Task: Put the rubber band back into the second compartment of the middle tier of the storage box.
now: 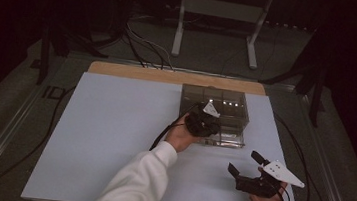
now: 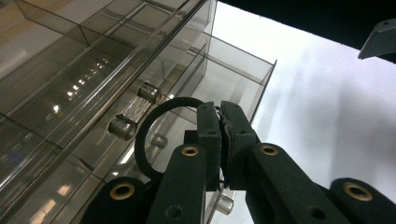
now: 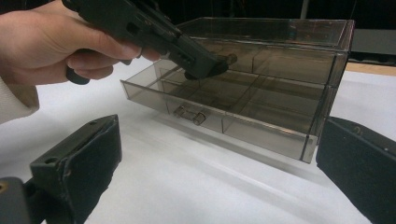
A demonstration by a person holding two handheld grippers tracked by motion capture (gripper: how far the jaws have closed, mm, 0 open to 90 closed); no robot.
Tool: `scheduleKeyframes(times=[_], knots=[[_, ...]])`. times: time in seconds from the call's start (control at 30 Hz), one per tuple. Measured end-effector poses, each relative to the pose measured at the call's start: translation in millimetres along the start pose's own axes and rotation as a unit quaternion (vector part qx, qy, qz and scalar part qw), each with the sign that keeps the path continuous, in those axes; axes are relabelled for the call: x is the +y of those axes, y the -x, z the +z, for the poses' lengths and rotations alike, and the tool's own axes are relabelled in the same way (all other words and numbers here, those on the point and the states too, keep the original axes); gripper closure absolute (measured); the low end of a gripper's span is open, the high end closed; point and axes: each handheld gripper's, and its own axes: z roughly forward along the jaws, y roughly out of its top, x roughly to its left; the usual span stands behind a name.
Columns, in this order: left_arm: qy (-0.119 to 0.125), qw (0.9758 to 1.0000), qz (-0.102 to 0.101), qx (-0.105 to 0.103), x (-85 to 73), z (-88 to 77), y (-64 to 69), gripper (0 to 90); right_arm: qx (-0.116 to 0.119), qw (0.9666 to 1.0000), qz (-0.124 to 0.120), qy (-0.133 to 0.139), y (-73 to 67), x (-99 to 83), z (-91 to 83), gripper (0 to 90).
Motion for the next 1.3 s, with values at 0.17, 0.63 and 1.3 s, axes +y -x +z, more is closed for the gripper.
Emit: scheduleKeyframes(times=[0.17, 0.63, 1.3], knots=[[-0.005, 1.0, -0.001, 0.001, -1.0, 3.1, -0.5, 88.3, 0.0, 1.0, 0.0, 0.0, 0.2, 0.0, -0.1, 0.9], [-0.018, 0.9998, -0.003, 0.003, -3.3, 9.0, -2.5, 88.2, 0.001, 1.0, 0.0, 0.0, -0.4, 0.0, 0.2, 0.9], [-0.03, 0.9995, -0.009, 0.001, -6.3, 17.3, -4.1, 88.0, 0.001, 1.0, 0.0, -0.001, -0.2, 0.0, 0.1, 0.9]])
